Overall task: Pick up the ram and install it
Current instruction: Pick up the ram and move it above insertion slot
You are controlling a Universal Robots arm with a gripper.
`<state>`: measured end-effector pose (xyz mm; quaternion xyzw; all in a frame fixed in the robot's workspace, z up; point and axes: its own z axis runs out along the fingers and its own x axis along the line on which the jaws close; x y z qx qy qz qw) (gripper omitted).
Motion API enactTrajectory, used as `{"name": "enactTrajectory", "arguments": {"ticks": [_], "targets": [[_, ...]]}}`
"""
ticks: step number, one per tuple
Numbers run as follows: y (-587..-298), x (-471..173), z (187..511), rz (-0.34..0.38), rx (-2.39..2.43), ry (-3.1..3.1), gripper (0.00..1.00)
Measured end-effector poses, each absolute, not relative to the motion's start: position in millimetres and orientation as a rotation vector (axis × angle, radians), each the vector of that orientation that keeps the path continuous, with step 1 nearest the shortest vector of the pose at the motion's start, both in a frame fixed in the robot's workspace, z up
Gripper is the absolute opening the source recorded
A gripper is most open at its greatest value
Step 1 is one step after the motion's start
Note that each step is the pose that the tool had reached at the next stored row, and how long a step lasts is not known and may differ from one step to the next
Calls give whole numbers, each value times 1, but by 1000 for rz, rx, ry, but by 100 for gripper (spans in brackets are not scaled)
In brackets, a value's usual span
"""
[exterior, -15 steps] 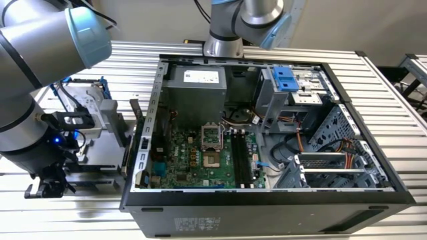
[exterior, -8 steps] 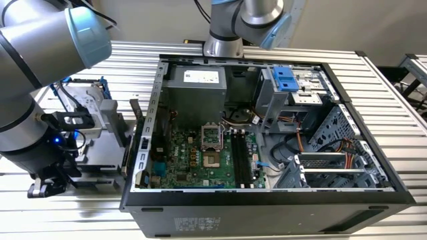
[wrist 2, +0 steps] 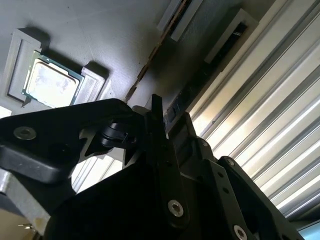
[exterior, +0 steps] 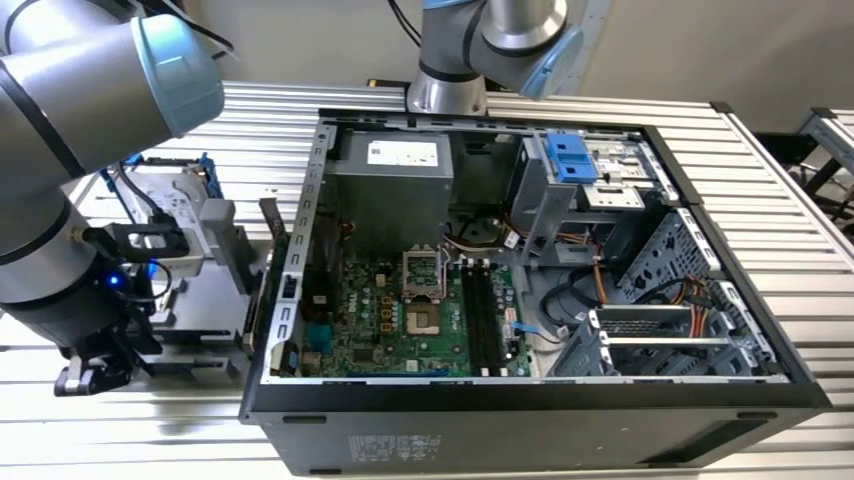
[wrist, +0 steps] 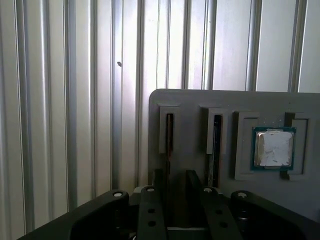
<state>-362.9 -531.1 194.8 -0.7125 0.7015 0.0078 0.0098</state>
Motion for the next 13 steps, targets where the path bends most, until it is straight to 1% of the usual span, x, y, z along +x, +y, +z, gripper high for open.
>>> {"name": "enactTrajectory", "arguments": {"ticks": [11, 12, 13], "targets": [[-531, -363, 195, 24, -2225, 2190, 100], [-531, -363, 195, 24, -2225, 2190, 0], [-531, -363, 195, 24, -2225, 2190, 0]]}}
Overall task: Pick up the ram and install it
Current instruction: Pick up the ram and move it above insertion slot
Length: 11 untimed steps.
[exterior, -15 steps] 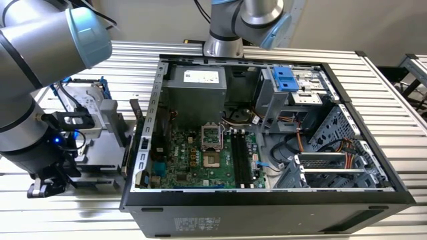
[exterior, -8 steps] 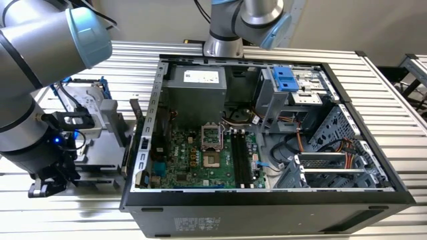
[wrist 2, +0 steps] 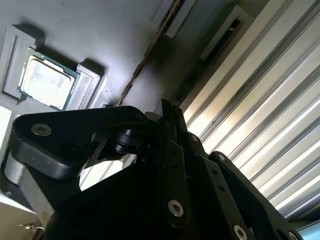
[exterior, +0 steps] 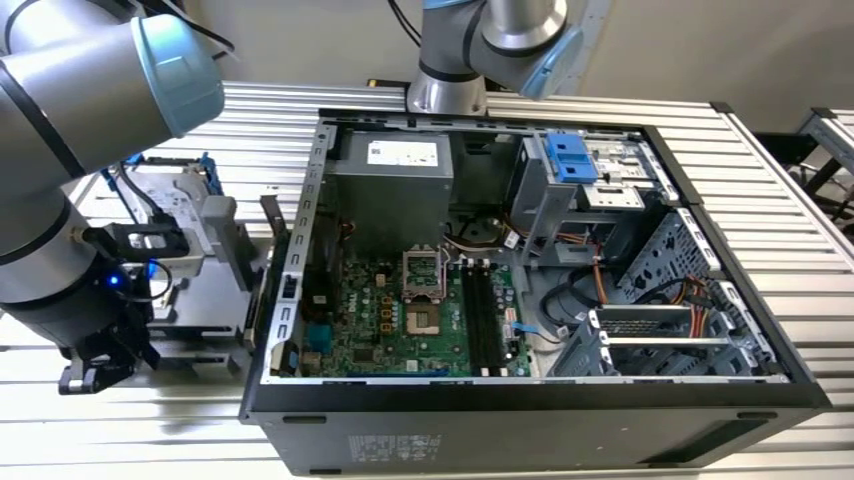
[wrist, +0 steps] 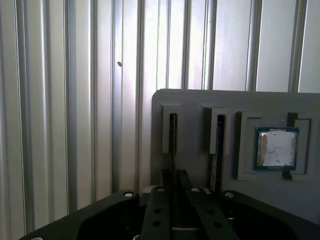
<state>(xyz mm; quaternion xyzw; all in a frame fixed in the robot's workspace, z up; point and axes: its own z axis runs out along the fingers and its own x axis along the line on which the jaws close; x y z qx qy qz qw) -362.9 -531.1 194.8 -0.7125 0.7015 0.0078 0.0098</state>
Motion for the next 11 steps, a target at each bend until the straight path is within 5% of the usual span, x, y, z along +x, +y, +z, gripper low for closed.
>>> {"name": "enactTrajectory", "arguments": {"ticks": [11], "targets": [[-531, -363, 196, 25, -2225, 2191, 0]]}}
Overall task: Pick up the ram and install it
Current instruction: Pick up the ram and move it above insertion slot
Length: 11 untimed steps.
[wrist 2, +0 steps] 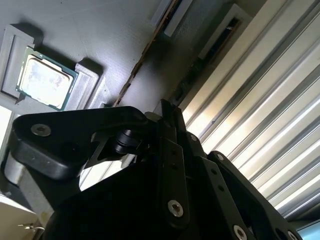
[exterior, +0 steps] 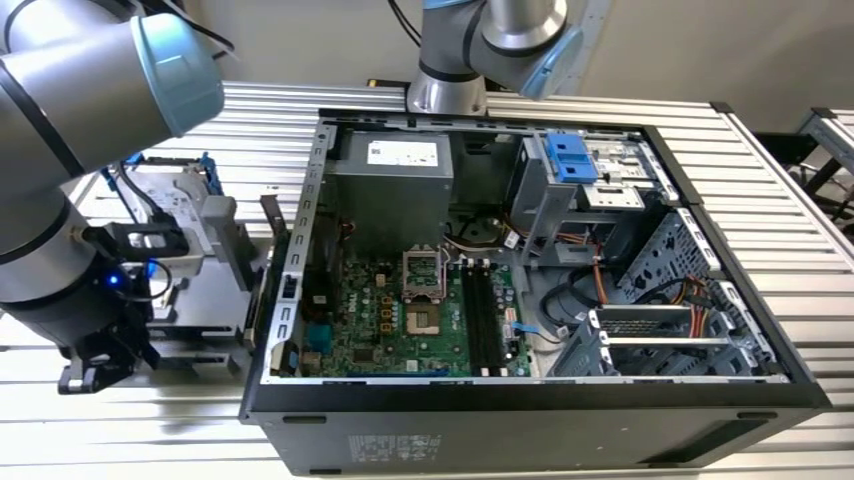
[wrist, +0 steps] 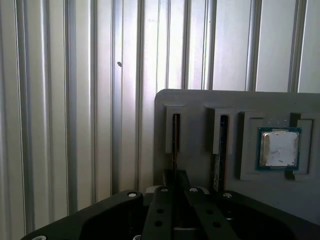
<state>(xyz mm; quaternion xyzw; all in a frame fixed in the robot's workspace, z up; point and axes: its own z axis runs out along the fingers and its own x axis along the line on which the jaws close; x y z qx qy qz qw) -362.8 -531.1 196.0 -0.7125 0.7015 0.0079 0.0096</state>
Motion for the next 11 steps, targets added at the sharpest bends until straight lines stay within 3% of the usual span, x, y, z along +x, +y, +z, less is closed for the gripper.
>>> {"name": "enactTrajectory", "arguments": {"ticks": [11], "targets": [[-531, -363, 204, 25, -2225, 2190, 0]]}}
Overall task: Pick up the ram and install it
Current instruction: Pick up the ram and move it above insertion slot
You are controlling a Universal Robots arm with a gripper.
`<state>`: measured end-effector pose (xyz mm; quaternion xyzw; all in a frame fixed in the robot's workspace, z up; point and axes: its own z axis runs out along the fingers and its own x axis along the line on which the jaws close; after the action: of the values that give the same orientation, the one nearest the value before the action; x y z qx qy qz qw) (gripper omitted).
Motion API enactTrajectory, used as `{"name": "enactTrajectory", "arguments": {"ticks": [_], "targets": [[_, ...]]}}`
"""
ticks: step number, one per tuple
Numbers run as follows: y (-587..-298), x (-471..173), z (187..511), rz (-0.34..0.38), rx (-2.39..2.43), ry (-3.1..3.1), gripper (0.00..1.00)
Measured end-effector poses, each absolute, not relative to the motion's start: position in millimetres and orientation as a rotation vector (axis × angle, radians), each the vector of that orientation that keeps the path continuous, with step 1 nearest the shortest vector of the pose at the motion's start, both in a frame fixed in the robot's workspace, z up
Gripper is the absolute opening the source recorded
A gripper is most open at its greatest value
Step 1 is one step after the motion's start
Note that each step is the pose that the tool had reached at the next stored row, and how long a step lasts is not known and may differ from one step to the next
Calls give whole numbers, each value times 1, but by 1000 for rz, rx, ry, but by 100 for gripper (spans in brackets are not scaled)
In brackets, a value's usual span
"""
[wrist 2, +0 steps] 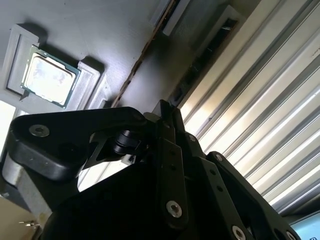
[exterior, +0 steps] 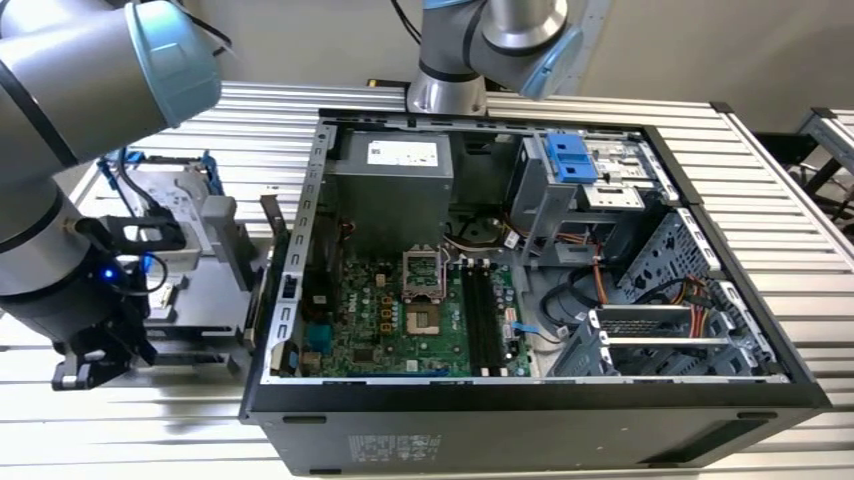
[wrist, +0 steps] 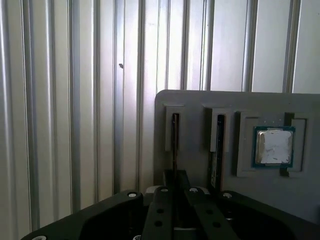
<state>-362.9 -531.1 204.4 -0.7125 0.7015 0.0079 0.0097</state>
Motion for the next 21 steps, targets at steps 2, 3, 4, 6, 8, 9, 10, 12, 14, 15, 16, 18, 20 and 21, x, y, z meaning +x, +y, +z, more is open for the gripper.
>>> {"name": "enactTrajectory", "arguments": {"ticks": [2, 3, 4, 6, 8, 9, 10, 12, 14, 15, 16, 18, 20, 21], "targets": [[-531, -363, 206, 25, -2225, 2190, 0], [-531, -363, 207, 25, -2225, 2190, 0], [-531, -363, 208, 24, -2225, 2190, 0], [-531, -363, 210, 24, -2225, 2190, 0], [-531, -363, 212, 25, -2225, 2190, 0], [-531, -363, 213, 25, -2225, 2190, 0], [-531, -363, 214, 25, -2225, 2190, 0], [-531, -363, 216, 25, -2225, 2190, 0], [-531, -363, 218, 25, -2225, 2190, 0], [-531, -363, 220, 25, -2225, 2190, 0], [-531, -363, 221, 25, -2225, 2190, 0], [-531, -363, 223, 25, -2225, 2190, 0], [-531, -363, 225, 25, -2225, 2190, 0], [-531, -363, 226, 25, -2225, 2190, 0]]}}
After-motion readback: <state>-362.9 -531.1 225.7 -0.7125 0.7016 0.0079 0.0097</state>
